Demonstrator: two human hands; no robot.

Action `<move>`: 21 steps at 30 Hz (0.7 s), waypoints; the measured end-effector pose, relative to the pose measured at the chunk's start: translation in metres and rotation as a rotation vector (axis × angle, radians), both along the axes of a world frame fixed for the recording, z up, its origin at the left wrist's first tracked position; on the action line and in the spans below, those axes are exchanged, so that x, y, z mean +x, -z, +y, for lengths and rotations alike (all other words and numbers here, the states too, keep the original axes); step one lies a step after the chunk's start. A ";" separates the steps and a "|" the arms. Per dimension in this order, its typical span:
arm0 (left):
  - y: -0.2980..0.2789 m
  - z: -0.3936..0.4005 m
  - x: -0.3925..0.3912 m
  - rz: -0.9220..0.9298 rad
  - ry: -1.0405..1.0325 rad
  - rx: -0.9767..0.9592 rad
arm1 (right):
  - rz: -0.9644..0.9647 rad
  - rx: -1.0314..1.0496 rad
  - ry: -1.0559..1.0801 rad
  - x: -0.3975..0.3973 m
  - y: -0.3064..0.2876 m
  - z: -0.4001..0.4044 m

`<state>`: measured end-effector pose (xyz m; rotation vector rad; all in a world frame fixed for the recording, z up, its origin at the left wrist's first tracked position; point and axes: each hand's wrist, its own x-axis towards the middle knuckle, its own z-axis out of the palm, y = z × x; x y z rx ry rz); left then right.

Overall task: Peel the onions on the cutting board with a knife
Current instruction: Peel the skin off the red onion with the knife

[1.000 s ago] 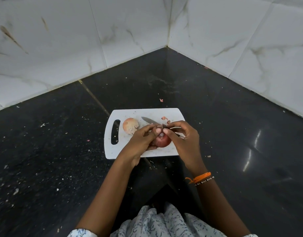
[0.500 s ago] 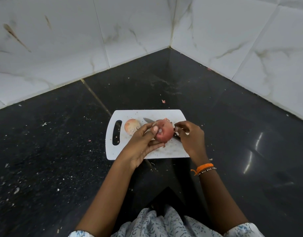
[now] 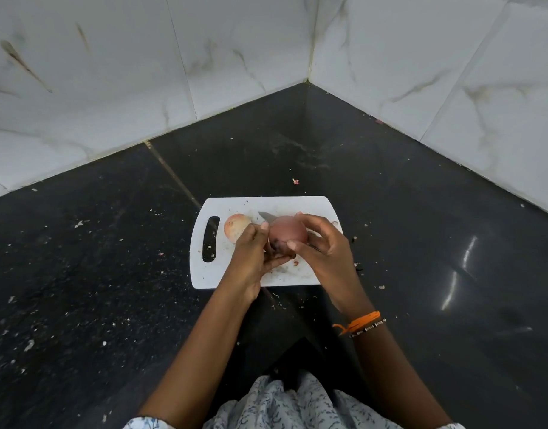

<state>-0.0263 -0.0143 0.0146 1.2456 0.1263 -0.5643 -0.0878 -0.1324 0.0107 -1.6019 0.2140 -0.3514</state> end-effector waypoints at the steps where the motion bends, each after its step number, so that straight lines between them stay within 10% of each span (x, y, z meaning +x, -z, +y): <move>1: 0.000 -0.001 0.000 -0.017 0.004 0.014 | -0.004 0.023 -0.008 -0.001 0.001 -0.001; 14: 0.006 -0.006 -0.002 -0.134 -0.047 0.122 | 0.007 0.661 -0.144 -0.006 0.007 -0.012; 21: -0.004 -0.007 -0.005 -0.183 0.176 0.021 | -0.045 0.568 -0.142 -0.006 0.005 -0.014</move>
